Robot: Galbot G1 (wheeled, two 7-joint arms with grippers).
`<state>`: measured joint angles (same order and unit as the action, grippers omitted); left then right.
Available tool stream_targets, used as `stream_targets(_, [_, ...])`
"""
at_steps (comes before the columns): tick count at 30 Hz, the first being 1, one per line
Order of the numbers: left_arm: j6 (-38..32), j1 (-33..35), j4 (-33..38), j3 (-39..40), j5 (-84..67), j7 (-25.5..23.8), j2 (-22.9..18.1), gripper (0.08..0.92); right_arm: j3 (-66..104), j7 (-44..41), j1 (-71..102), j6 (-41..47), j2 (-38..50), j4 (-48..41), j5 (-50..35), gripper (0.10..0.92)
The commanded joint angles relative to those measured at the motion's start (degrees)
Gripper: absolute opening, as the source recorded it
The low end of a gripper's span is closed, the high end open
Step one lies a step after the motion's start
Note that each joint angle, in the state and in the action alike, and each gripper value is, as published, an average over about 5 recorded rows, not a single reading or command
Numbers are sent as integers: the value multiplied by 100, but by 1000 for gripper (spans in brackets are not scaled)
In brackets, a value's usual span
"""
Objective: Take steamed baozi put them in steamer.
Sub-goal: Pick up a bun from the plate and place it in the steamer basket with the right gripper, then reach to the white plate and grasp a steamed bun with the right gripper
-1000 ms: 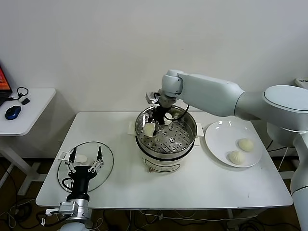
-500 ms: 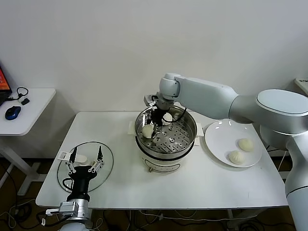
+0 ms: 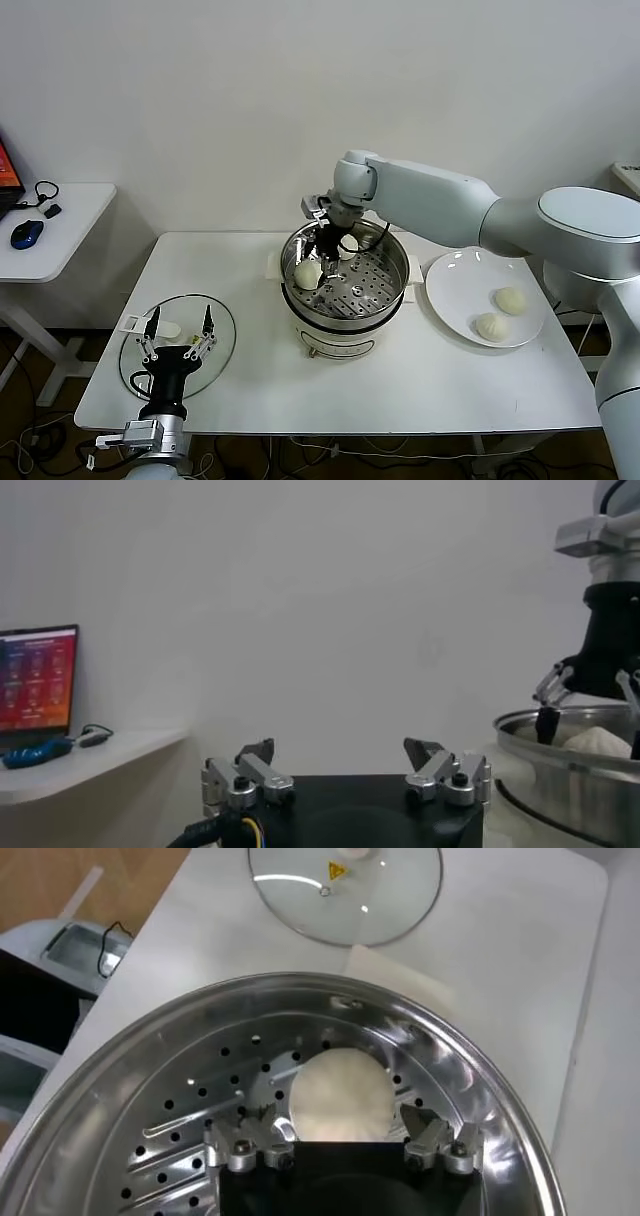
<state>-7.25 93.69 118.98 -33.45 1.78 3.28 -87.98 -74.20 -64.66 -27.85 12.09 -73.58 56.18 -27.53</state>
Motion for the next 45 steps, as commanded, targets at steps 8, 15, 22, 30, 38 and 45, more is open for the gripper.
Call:
stream_targets(8, [18, -1, 15, 46, 13, 2, -8, 823, -570, -345, -1625, -439, 1739, 1203, -496, 823])
stream_targets(15, [63, -37, 54, 66, 17, 7, -9, 823, -1156, -639, -2509, -1035, 2665, 1416, -499, 823])
stream_targets(22, [-17, 17, 23, 34, -3, 18, -14, 823, -1217, -829, -2481, -1478, 3678, 1582, 165, 823])
stream_targets(30, [-48, 92, 114, 83, -5, 29, -54, 823, -587, -967, -1405, -1747, 4440, 1458, 1267, 823])
stream_targets(38, [-28, 149, 223, 67, -13, 28, -35, 823, 891, -996, 344, -1722, 4537, 925, 2085, 823])
stream_targets(45, [-49, 230, 273, 88, -2, 20, -28, 823, 1419, -971, 1226, -1522, 4387, 554, 2271, 823])
